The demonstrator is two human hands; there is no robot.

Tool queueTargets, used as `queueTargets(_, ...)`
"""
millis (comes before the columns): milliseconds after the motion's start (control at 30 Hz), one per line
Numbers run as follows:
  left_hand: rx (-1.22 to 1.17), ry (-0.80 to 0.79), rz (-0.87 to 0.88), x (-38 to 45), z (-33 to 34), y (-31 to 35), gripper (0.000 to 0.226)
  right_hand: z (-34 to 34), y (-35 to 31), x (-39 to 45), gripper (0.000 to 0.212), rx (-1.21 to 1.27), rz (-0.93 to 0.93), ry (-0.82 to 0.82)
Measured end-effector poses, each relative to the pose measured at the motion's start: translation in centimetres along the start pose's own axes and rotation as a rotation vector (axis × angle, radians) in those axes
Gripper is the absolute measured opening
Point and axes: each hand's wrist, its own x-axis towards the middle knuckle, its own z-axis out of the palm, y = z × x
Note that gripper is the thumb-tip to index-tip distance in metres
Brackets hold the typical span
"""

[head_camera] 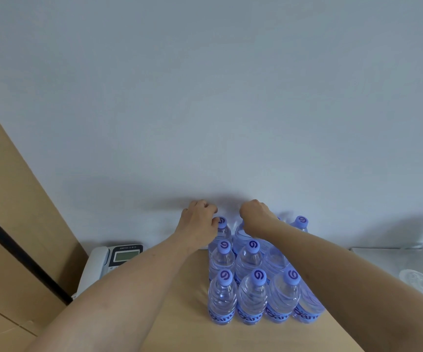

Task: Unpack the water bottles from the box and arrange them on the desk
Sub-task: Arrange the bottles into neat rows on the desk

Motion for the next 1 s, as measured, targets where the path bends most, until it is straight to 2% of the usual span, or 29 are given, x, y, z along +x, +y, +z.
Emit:
queueTargets(67, 0.003, 0.001, 0.005, 0.05, 0.03, 0.0, 0.031, 0.01, 0.13, 0.11, 0.035, 0.008, 0.001, -0.011)
queueTargets(167, -0.001, -0.001, 0.01, 0.15, 0.07, 0.06, 0.031, 0.15, 0.47, 0.26, 0.015, 0.047, -0.001, -0.02)
queueTargets(267, 0.001, -0.003, 0.007, 0.35, 0.1, 0.12, 0.032, 0.74, 0.83, 0.44, 0.037, 0.038, -0.036, 0.002)
queueTargets(400, -0.001, -0.014, 0.006, 0.35, 0.31, 0.15, 0.032, 0.8, 0.96, 0.67, 0.037, 0.02, -0.058, -0.002)
queueTargets(533, -0.001, -0.012, 0.007, 0.3, 0.42, 0.16, 0.031, 0.33, 0.77, 0.66, 0.016, -0.016, -0.043, -0.007)
queueTargets(633, -0.008, -0.006, 0.008, 0.29, 0.33, 0.19, 0.03, 0.74, 0.69, 0.83, 0.039, -0.01, -0.013, 0.011)
queueTargets(1000, -0.013, -0.004, 0.009, 0.41, 0.57, 0.22, 0.03, 0.37, 0.43, 0.3, 0.042, -0.01, -0.051, -0.022)
